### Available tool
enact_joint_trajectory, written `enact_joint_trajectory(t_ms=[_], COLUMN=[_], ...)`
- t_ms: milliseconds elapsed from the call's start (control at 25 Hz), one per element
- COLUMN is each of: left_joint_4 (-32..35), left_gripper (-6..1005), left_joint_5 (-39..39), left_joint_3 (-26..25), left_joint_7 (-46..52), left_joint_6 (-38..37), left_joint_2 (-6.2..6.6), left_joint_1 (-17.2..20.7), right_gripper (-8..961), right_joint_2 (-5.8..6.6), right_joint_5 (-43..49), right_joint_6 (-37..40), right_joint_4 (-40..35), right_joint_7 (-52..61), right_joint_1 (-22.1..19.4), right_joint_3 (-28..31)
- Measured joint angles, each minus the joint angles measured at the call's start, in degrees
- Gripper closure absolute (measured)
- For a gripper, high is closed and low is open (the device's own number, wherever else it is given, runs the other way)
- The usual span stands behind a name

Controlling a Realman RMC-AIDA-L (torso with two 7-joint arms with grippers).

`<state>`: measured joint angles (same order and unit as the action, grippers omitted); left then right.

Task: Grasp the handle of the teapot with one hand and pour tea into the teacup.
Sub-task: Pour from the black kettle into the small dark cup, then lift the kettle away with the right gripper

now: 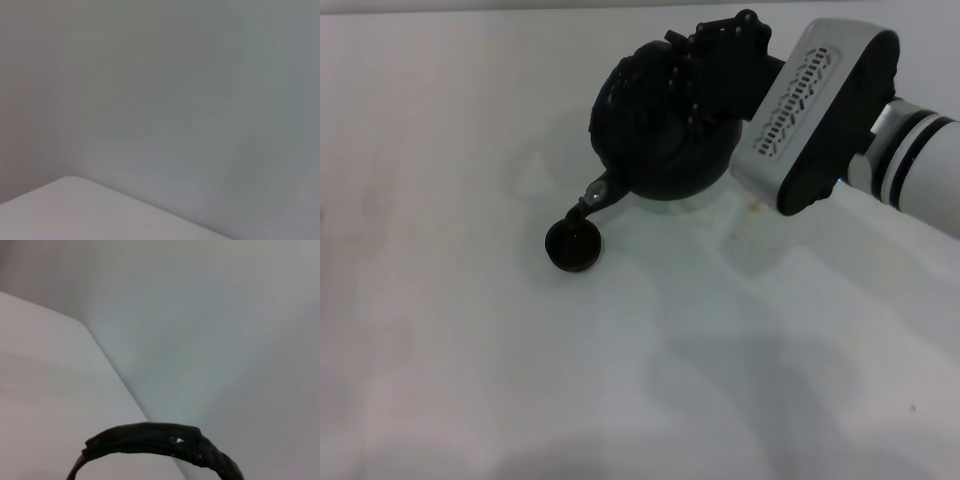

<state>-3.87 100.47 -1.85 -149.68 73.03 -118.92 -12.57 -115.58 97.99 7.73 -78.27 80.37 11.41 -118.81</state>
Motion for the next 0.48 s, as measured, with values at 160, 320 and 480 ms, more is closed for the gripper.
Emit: enact_joint_trajectory(t_ms=[160, 320, 480], left_joint_4=[0.0, 0.0, 0.0], left_gripper=[112, 112, 112], left_joint_5=[0.1, 0.1, 0.1], left_joint_3=[0.0, 0.0, -0.1], left_joint_7=[0.0, 0.0, 0.0], left_joint_6=[0.0, 0.0, 0.0], left_joint_2=[0.00, 0.00, 0.00], left_joint_1=[0.0, -0.1, -0.1], right_gripper=[820, 822, 822], right_joint_2=[0.04, 0.04, 0.15], right_joint_5=[0.0, 0.0, 0.0], right_joint_6=[-3.7, -4.7, -4.7], right_joint_4=[-0.1, -0.3, -0.4], right_joint_7=[-2.0, -2.9, -2.9], right_joint_1=[0.0, -0.1, -0.1], right_joint_3=[-2.5, -3.7, -3.8])
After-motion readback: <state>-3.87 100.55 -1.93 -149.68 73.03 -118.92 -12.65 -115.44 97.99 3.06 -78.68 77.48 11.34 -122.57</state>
